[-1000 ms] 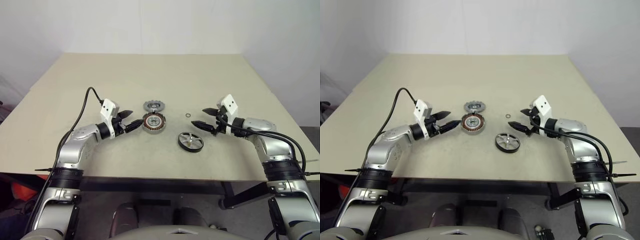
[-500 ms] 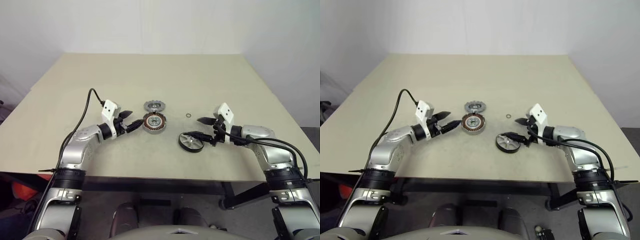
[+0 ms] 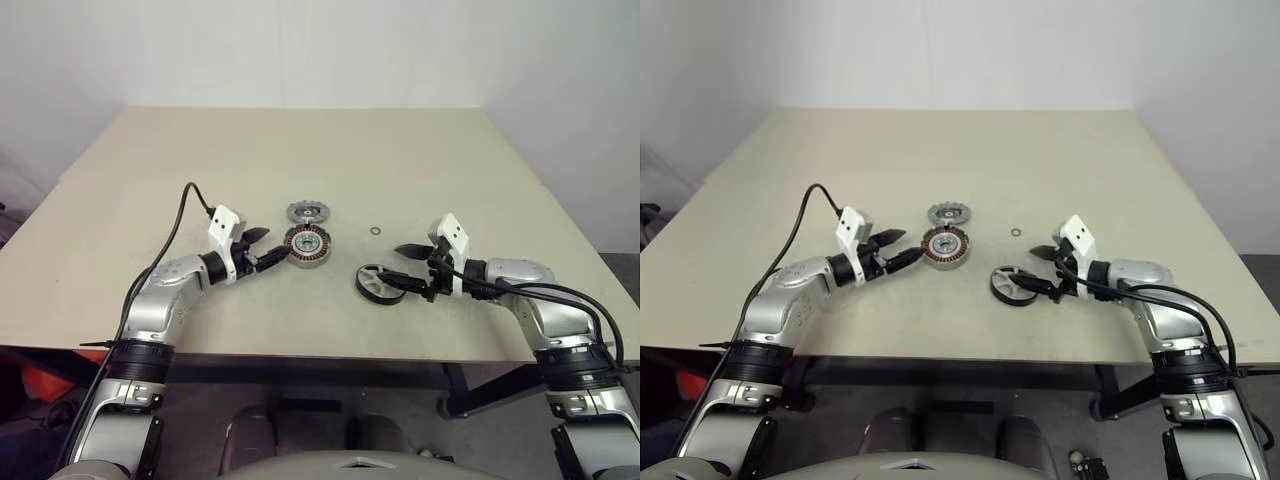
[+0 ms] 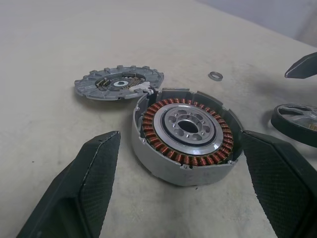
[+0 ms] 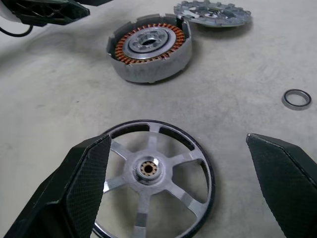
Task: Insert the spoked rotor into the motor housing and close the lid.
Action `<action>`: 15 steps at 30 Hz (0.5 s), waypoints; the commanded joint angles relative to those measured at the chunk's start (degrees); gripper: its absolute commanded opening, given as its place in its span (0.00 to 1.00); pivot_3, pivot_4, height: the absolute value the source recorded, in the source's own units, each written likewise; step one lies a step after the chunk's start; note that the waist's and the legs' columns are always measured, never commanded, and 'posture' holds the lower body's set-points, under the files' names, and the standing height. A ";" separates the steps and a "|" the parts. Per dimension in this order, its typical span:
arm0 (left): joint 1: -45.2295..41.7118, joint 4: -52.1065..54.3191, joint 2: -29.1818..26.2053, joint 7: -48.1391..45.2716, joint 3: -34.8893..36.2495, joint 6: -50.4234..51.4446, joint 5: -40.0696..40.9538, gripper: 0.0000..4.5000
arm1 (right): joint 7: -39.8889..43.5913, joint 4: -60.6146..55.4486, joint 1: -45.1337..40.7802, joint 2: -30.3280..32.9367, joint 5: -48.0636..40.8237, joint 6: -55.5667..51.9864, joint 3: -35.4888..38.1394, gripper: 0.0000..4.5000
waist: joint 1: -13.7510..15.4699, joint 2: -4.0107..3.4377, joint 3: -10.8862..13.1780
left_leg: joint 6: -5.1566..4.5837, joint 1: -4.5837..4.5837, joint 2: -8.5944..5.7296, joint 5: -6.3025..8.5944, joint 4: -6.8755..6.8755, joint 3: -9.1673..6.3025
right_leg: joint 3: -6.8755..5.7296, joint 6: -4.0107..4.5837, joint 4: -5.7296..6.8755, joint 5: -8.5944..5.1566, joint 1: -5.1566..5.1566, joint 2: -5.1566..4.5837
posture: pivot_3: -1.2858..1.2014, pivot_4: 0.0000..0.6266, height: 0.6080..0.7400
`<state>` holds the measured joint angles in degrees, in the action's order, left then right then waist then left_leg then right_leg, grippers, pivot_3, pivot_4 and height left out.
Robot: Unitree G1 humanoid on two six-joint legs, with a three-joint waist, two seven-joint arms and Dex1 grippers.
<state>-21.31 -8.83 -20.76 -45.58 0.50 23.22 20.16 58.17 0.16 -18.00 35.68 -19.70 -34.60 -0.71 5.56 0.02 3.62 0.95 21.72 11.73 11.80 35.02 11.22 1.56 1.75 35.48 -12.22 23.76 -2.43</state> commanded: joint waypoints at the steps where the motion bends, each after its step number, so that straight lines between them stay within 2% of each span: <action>1: -0.37 1.55 -0.17 0.02 0.21 -0.57 0.24 0.90 | -0.05 -2.35 0.84 0.73 -1.27 -0.45 0.54 1.00 | 0.01 0.00 0.00 | 0.00 -0.01 -0.01 0.00 0.00 0.00 | 0.00 0.00 0.00 0.00 -0.02 0.00 | 0.52 0.00 1.00; 10: -0.44 0.32 -0.60 0.67 0.08 -1.33 -1.07 0.90 | -1.25 -1.38 1.62 -0.61 -1.87 -1.78 -0.33 1.00 | -0.01 0.00 0.00 | 0.00 -0.06 -0.01 0.00 0.00 -0.01 | 0.00 0.00 0.00 0.00 -0.07 -0.01 | 0.52 0.00 1.00; 13: 0.33 0.99 -0.43 0.93 -0.03 -1.33 -1.23 0.91 | -1.42 -0.80 1.60 -0.92 -1.80 -2.01 -0.32 0.88 | -0.01 0.00 0.00 | 0.00 -0.06 -0.01 0.00 0.00 -0.01 | 0.00 0.00 0.00 0.00 -0.08 -0.01 | 0.52 0.00 1.00; 15: 0.32 0.98 -0.53 1.05 -0.01 -1.30 -1.28 0.91 | -1.43 -0.62 1.43 -1.04 -1.64 -2.03 -0.40 0.72 | -0.01 0.00 0.00 | 0.00 -0.06 -0.01 0.00 0.00 -0.01 | 0.00 0.00 -0.01 0.00 -0.08 -0.01 | 0.52 0.00 1.00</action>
<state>-20.47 -9.04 -20.96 -44.71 0.05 22.89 18.92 56.83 0.14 -16.06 34.61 -20.46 -36.80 -1.26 5.55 0.02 3.62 0.95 21.66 11.72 11.80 35.02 11.21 1.56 1.74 35.47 -12.22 23.68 -2.44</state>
